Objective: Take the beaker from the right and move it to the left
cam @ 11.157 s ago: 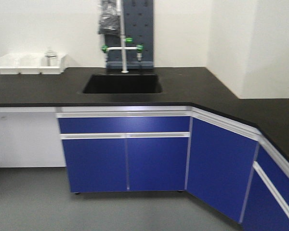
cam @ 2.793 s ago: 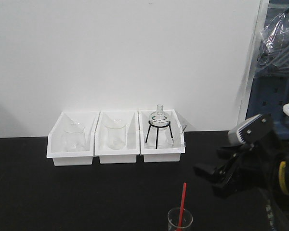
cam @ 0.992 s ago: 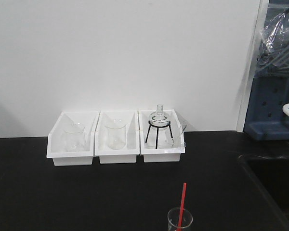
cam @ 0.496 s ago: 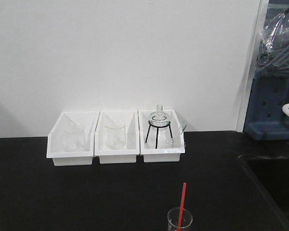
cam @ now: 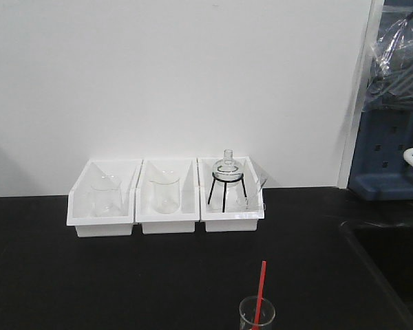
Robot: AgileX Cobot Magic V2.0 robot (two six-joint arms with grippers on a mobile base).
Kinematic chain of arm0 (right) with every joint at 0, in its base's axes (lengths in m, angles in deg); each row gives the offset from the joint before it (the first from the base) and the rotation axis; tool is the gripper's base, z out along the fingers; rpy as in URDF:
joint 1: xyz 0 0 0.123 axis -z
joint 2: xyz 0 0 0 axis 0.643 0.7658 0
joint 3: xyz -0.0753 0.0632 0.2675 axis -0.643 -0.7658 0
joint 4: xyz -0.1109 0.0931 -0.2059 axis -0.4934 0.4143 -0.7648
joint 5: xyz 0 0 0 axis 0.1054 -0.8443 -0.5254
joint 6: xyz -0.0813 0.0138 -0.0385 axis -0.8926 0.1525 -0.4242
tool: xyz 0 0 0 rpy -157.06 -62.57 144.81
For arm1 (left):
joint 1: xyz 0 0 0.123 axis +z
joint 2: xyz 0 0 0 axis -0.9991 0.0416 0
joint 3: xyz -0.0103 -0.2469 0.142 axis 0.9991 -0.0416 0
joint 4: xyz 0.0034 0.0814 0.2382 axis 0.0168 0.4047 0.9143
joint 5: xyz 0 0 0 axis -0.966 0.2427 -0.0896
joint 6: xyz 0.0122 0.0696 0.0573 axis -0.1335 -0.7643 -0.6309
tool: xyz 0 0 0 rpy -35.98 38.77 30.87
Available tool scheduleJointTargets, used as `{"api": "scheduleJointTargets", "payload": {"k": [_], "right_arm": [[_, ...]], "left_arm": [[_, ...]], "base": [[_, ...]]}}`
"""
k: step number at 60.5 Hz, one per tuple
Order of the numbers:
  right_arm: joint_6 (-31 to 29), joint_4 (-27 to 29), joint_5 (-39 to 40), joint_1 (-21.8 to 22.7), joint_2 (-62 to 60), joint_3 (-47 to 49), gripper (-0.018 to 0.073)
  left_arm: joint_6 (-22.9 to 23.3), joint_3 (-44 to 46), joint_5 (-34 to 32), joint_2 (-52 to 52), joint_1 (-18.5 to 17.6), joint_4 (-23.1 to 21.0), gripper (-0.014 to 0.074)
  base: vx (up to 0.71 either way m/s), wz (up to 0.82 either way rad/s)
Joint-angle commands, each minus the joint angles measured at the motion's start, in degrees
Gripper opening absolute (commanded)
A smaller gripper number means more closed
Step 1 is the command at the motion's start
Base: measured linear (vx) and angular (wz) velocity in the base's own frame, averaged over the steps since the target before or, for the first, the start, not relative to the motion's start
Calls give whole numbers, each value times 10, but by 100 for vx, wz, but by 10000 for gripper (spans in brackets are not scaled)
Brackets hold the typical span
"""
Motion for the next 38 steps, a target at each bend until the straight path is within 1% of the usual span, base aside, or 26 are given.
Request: {"api": "scheduleJointTargets", "payload": {"k": [1, 38], "right_arm": [[0, -5, 44, 4, -8, -5, -8], [0, -4, 44, 4, -8, -5, -8]], "left_arm": [[1, -11, -44, -4, -4, 0, -6], [1, -11, -44, -4, -4, 0, -6]], "base": [[0, 0], [0, 0]]}}
